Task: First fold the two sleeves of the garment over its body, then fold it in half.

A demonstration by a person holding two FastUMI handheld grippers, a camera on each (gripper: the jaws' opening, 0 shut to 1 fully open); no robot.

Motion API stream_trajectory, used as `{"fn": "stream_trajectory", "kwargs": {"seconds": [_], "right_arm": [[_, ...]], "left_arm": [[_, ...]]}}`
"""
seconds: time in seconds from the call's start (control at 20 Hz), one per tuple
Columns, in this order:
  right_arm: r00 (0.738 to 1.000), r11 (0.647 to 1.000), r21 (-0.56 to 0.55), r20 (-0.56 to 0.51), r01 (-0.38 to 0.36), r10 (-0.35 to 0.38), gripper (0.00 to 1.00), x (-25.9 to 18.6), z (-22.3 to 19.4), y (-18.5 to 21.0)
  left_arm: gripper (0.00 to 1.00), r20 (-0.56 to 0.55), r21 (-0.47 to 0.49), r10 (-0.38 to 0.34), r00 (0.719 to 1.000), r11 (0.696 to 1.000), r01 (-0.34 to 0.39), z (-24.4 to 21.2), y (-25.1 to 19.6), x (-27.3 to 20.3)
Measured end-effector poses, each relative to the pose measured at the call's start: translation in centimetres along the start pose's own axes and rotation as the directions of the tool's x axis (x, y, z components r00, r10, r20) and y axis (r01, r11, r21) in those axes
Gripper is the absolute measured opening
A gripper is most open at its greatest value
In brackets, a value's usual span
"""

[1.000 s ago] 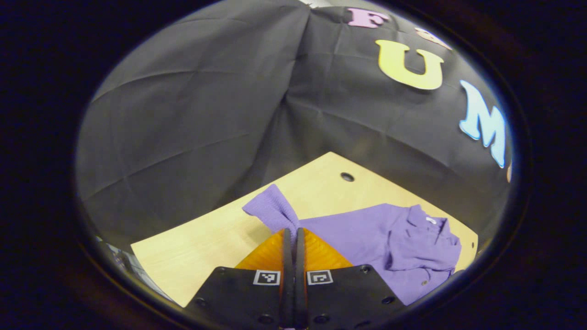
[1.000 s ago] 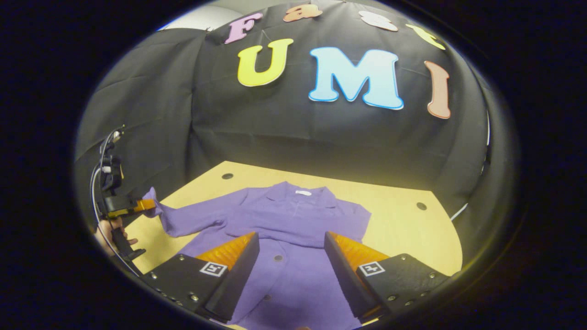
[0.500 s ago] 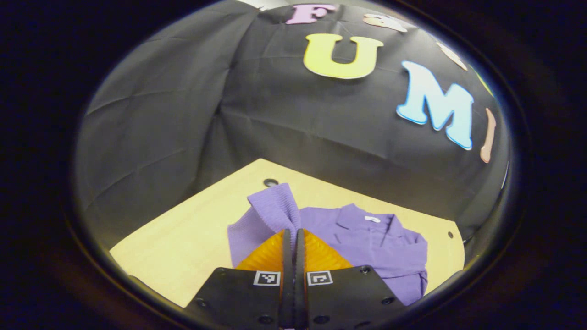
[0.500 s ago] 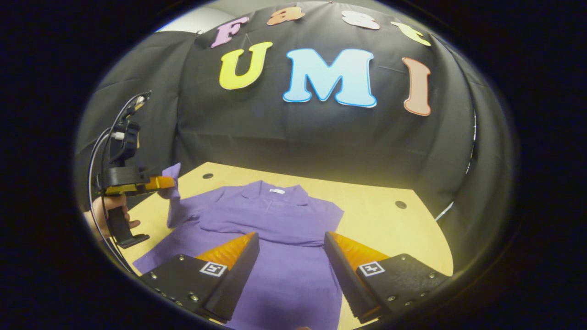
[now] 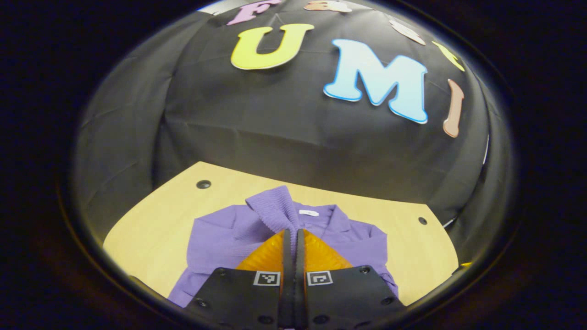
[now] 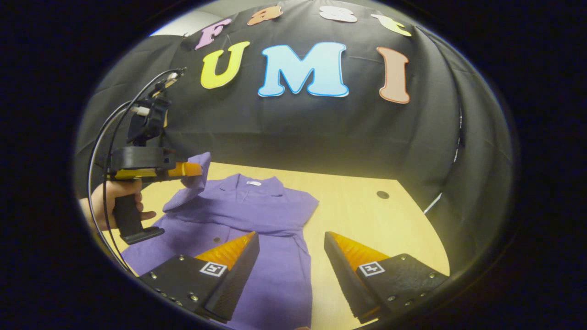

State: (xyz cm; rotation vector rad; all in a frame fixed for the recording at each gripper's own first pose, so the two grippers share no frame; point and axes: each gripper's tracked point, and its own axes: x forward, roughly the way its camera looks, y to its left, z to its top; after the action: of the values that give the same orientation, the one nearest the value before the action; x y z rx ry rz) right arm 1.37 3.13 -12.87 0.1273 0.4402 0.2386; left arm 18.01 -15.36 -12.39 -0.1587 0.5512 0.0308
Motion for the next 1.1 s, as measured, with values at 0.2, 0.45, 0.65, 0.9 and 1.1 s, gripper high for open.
{"fn": "stream_trajectory", "kwargs": {"seconds": [0.2,0.45,0.65,0.9,1.1], "right_arm": [[0.999,0.999,0.004,-0.023,0.037,-0.037,0.89,-0.6,-1.6,-2.2],[0.996,0.999,0.013,-0.079,0.042,-0.041,0.87,-1.0,-4.1,-3.6],[0.993,0.997,0.009,-0.096,0.073,-0.071,0.89,-1.5,-4.8,-4.3],[0.992,0.996,0.033,-0.097,0.088,-0.085,0.88,-2.2,-4.7,-3.4],[0.988,0.994,0.033,-0.115,0.103,-0.099,0.89,-2.7,-5.9,-2.2]], "left_arm": [[0.07,-0.069,0.067,-0.063,0.996,0.995,0.068,-2.9,-4.9,2.1],[0.09,-0.130,0.135,-0.093,0.987,0.985,0.111,-6.0,-7.8,4.7],[0.23,-0.166,0.135,-0.144,0.976,0.977,0.167,-7.7,-9.2,4.9],[0.64,-0.157,0.102,-0.200,0.967,0.971,0.217,-7.7,-9.2,2.9],[0.87,-0.146,0.089,-0.206,0.968,0.971,0.221,-7.1,-6.6,-0.4]]}}
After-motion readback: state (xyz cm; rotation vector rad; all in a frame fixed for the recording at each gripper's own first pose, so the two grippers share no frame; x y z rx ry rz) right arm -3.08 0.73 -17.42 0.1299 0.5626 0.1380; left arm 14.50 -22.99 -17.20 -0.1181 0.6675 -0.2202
